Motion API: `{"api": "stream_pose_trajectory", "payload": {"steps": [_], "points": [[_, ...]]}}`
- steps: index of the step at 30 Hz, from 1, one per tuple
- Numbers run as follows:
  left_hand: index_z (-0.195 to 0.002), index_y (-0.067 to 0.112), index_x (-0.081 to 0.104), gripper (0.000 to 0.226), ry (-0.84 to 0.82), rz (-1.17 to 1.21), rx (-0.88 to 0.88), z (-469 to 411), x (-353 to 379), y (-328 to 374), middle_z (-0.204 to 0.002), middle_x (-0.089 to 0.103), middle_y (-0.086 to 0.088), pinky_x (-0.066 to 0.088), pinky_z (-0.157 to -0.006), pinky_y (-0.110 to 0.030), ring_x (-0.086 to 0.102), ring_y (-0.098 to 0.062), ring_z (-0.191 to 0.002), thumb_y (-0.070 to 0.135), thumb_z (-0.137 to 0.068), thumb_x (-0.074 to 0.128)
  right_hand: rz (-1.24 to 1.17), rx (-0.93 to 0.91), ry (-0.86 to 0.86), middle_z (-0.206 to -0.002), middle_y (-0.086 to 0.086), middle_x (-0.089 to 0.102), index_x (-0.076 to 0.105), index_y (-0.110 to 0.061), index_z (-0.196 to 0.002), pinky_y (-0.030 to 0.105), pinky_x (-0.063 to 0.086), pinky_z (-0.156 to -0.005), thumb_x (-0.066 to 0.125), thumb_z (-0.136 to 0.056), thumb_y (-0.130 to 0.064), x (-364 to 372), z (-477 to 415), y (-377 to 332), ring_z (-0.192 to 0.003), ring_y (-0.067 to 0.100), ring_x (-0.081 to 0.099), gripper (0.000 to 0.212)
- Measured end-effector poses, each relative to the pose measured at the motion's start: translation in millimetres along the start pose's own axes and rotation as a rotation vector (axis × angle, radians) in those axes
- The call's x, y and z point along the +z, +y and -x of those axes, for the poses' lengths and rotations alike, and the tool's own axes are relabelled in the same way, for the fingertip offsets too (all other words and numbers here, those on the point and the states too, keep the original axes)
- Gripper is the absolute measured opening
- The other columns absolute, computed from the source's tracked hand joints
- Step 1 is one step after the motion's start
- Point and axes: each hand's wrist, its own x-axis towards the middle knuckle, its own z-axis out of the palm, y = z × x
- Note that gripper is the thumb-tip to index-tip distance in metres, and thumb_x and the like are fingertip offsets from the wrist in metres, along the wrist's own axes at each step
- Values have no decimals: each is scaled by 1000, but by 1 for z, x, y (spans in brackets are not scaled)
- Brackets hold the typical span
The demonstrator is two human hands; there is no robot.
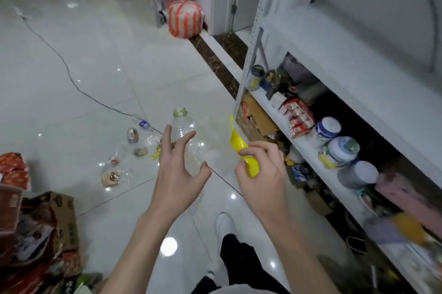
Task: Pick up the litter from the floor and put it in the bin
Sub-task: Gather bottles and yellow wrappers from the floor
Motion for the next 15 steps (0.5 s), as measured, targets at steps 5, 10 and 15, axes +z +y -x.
{"api": "stream_pose_trajectory", "payload": {"steps": [5,10,15], "points": [[-139,33,46,67,-203,34,80,58,33,16,-164,6,2,15,-97,1,7,9,-145,19,-79,71,174,153,82,-111,-1,57,68,-16,-94,6,29,-91,69,-80,-4,-68,85,14,-99,17,50,18],[-139,35,44,66,-391,86,186,109,74,68,-164,3,9,24,-101,-23,14,-11,-149,21,-80,70,290,251,243,-109,2,57,68,-16,-95,17,35,-90,69,-81,-7,-144,144,39,-99,18,50,16],[-136,39,43,65,-533,101,323,158,125,123,-163,1,13,25,-102,-25,14,-9,-149,22,-79,70,327,409,396,-108,2,58,69,-16,-95,9,30,-90,69,-80,-5,-214,203,68,-99,21,51,18]]}}
